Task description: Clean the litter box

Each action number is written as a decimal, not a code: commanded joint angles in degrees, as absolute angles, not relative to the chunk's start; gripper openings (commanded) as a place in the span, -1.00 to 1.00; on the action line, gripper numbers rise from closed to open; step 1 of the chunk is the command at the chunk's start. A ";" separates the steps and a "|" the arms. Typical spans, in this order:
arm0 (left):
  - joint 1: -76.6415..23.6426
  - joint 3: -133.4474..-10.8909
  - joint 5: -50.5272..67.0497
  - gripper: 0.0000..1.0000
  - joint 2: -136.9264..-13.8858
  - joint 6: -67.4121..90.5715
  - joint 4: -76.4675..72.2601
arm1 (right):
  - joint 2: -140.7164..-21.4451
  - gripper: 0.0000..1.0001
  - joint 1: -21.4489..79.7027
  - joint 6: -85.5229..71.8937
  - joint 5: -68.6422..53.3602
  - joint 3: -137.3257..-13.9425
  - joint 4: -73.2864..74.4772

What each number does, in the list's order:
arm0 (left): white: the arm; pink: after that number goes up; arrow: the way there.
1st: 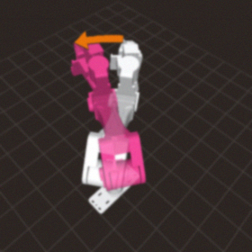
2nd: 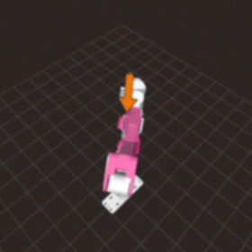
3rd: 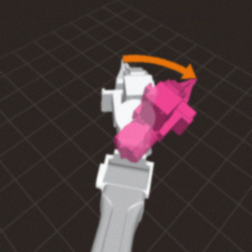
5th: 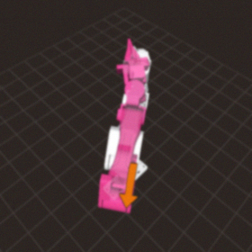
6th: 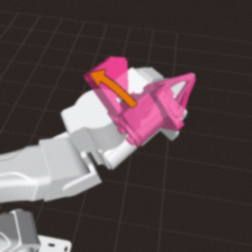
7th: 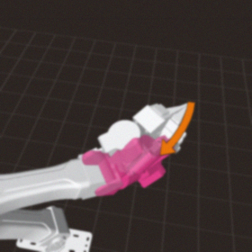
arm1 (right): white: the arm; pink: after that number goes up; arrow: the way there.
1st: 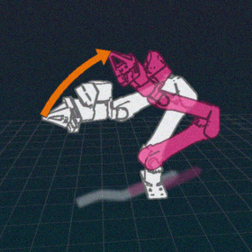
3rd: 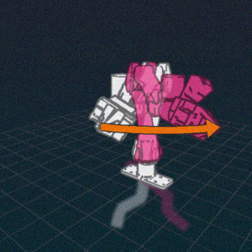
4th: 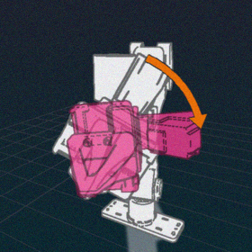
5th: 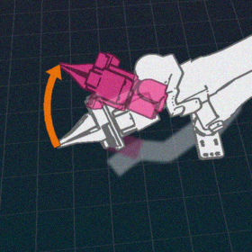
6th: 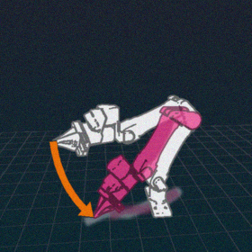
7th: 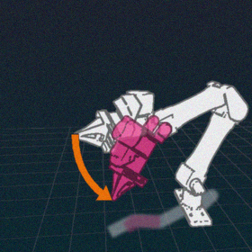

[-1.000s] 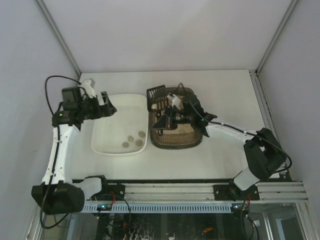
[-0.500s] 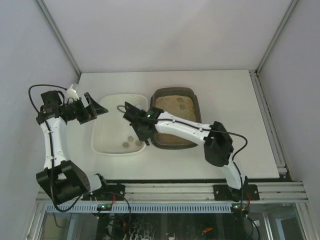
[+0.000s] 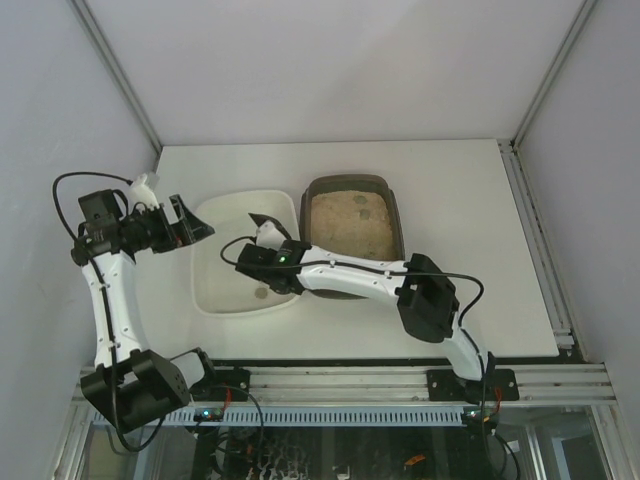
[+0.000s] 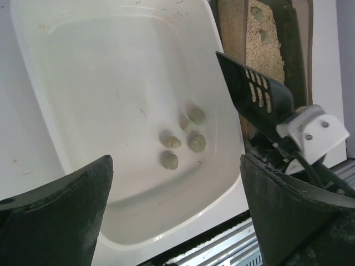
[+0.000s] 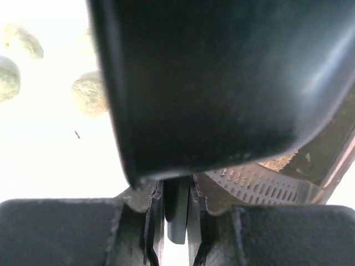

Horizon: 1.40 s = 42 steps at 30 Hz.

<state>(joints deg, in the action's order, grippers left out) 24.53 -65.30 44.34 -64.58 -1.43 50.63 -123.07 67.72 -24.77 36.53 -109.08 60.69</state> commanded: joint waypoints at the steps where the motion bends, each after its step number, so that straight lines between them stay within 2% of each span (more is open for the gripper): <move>1: 25.02 -64.69 43.42 0.99 -63.50 -3.22 49.55 | -114.53 -1.00 67.59 -23.86 40.69 -106.50 56.34; 5: 22.59 -65.85 41.42 0.99 -64.03 -2.61 49.10 | -109.03 -1.00 65.19 -26.68 35.28 -105.27 55.97; 9: 9.33 -68.62 28.91 0.99 -64.66 -1.01 46.73 | -100.40 -1.00 56.90 -29.45 19.71 -100.74 58.12; 12: -0.38 -70.07 21.77 0.99 -67.05 6.33 40.69 | -96.74 -1.00 51.10 -29.87 14.69 -96.55 63.96; 19: -12.25 -86.80 26.92 0.99 -89.53 20.97 41.82 | -98.16 -1.00 43.81 -32.25 15.66 -94.16 77.73; 25: -15.09 -88.35 29.94 0.99 -97.28 29.99 34.62 | -104.70 -1.00 41.21 -31.06 12.31 -98.23 80.56; 30: -15.71 -87.02 34.25 0.99 -100.22 34.40 29.45 | -109.42 -1.00 39.48 -31.77 14.76 -99.65 81.17; 42: -15.98 -81.00 35.05 0.99 -97.63 32.53 25.28 | -120.04 -1.00 37.51 -32.32 19.87 -108.44 83.13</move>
